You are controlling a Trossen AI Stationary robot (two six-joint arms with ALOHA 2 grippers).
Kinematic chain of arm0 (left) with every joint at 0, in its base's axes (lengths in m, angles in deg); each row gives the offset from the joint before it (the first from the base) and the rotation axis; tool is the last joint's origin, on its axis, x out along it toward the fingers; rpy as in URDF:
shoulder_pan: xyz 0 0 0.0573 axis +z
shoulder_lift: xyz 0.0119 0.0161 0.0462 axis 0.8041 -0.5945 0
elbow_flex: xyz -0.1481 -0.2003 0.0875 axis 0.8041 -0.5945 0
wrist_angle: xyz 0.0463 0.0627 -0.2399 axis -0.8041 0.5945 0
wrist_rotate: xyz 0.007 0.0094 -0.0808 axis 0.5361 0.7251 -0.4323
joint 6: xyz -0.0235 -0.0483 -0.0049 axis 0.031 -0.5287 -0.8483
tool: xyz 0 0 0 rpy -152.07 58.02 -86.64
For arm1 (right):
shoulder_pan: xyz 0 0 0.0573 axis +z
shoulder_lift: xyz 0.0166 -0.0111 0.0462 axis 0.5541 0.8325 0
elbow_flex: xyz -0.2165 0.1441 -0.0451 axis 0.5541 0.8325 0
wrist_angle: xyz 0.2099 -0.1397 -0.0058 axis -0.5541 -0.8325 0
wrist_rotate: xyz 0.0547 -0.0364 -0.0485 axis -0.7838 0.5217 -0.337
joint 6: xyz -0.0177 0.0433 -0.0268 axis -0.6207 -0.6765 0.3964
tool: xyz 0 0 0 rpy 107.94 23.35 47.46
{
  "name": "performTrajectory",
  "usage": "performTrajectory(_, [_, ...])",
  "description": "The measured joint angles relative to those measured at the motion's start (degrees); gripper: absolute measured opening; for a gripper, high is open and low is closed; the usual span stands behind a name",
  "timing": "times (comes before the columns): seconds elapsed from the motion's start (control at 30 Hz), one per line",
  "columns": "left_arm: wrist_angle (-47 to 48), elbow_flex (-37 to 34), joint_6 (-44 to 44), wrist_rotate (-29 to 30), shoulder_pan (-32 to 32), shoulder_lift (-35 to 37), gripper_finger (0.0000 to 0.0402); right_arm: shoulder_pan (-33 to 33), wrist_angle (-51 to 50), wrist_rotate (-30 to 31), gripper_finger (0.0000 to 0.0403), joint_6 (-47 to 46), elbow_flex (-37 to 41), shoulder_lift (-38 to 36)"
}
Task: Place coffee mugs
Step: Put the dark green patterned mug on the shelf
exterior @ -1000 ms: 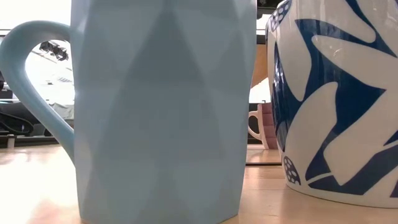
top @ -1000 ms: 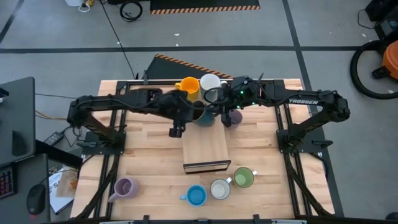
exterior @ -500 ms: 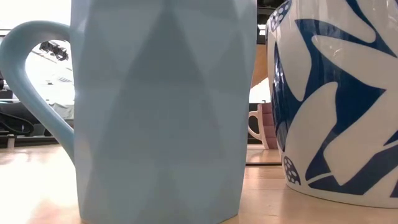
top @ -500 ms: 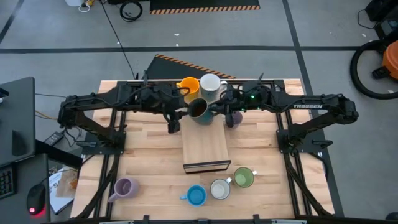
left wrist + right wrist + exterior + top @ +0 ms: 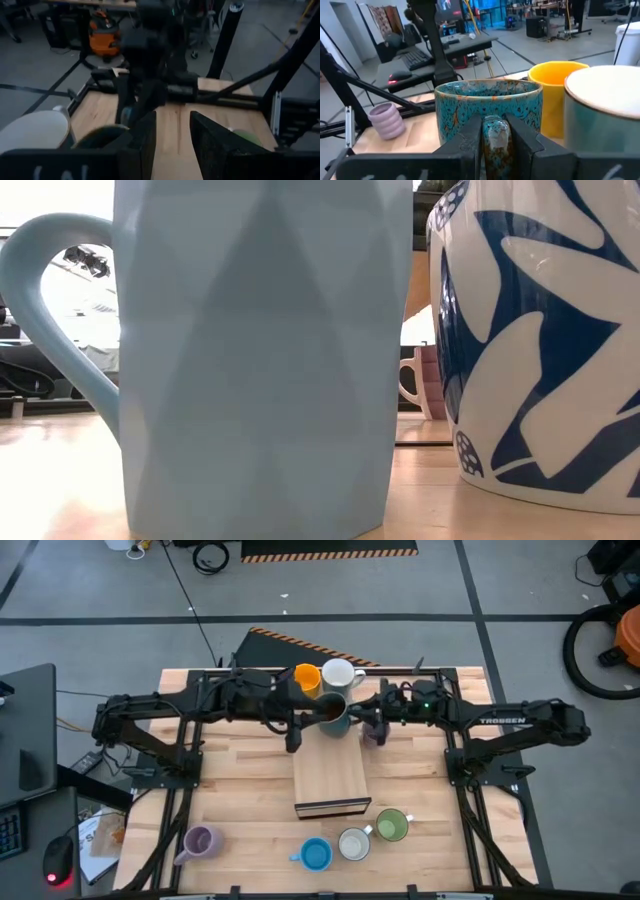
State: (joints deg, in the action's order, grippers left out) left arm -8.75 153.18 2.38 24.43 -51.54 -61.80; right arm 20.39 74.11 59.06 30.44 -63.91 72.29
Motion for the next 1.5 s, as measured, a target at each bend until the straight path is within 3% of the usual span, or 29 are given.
performTrajectory(0.67, [-5.22,0.0,-3.48,2.01,0.0,0.31,0.0125,-1.12,9.39,2.97,0.0076,1.61,8.7,-0.94])
performTrajectory(1.1, [-4.87,0.0,-3.85,2.03,-0.02,0.31,0.0125,-3.16,4.19,3.08,0.0116,1.27,9.41,-1.0])
performTrajectory(1.5, [-0.61,0.01,-3.87,2.03,-0.01,0.28,0.0125,-4.35,1.44,3.52,0.0124,1.54,9.41,-2.54])
